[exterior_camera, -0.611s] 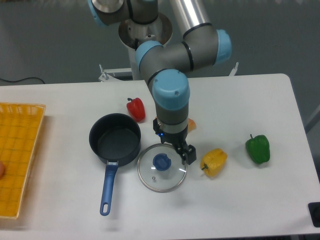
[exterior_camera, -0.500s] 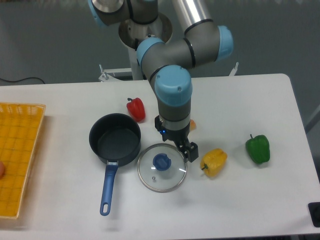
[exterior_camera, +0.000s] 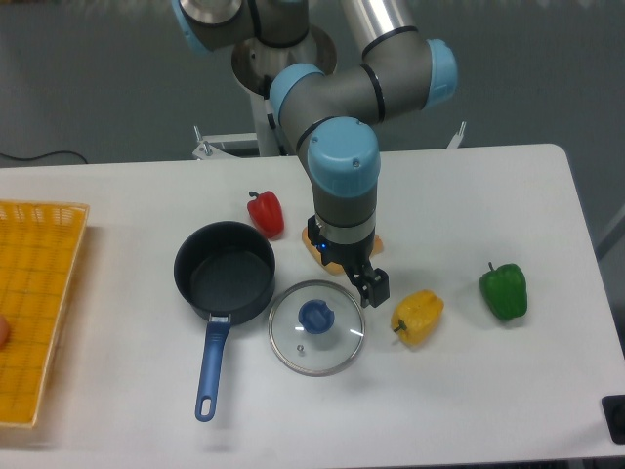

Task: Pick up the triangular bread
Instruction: 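Lower the open gripper down onto the triangular bread slice, then close the gripper on the edge of the triangular bread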

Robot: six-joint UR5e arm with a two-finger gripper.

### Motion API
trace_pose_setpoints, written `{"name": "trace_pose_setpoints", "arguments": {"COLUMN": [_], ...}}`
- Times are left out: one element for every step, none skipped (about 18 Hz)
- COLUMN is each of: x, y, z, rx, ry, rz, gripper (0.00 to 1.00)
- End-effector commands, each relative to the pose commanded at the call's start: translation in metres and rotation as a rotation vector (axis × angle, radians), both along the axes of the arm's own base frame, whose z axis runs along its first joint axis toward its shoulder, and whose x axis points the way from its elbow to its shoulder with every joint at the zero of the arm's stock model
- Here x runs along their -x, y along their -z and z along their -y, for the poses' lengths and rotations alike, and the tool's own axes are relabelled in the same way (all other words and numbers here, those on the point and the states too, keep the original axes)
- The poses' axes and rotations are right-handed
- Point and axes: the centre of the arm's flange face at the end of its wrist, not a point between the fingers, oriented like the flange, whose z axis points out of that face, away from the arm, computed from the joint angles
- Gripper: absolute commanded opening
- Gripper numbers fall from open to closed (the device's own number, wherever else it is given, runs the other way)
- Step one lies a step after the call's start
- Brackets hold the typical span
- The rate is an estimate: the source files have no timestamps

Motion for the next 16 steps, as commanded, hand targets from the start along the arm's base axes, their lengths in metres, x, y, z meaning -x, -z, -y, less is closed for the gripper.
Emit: {"name": "trace_pose_setpoints", "arguments": {"x": [0.000,-0.002,-0.004,-0.007,-0.009,-0.011,-0.013,-0.017,-0.019,-0.020,-0.021,-0.024,-0.026,-0.027,-0.028,-0.029], "y": [0.003,0.009,0.017,0.025,0.031,0.037,0.043,0.051,0.058,0.064,0.069,0.077,0.081,0.083,0.087,0.091], "z": [0.002,0.004,0.007,0.011,0.015,0.017,0.020,0.024,0.029,0.035,0.039,0.043,0.046,0.047,0.050,0.053], "rx": [0.006,0.014,0.027,0.046,0.070,0.091,0.112,0.140,0.180,0.220,0.244,0.255,0.259,0.262,0.266,0.266], "ry": [0.001,0.012,0.050,0.109,0.167,0.216,0.240,0.255,0.283,0.330,0.377,0.394,0.391,0.393,0.402,0.399], "rz": [0.005,0.013,0.026,0.039,0.042,0.044,0.047,0.049,0.047,0.045,0.052,0.069,0.076,0.078,0.088,0.088], "gripper": [1.00,1.00,1.00,1.00,1.00,1.00,1.00,1.00,1.00,1.00,1.00,1.00,1.00,1.00,1.00,1.00]}}
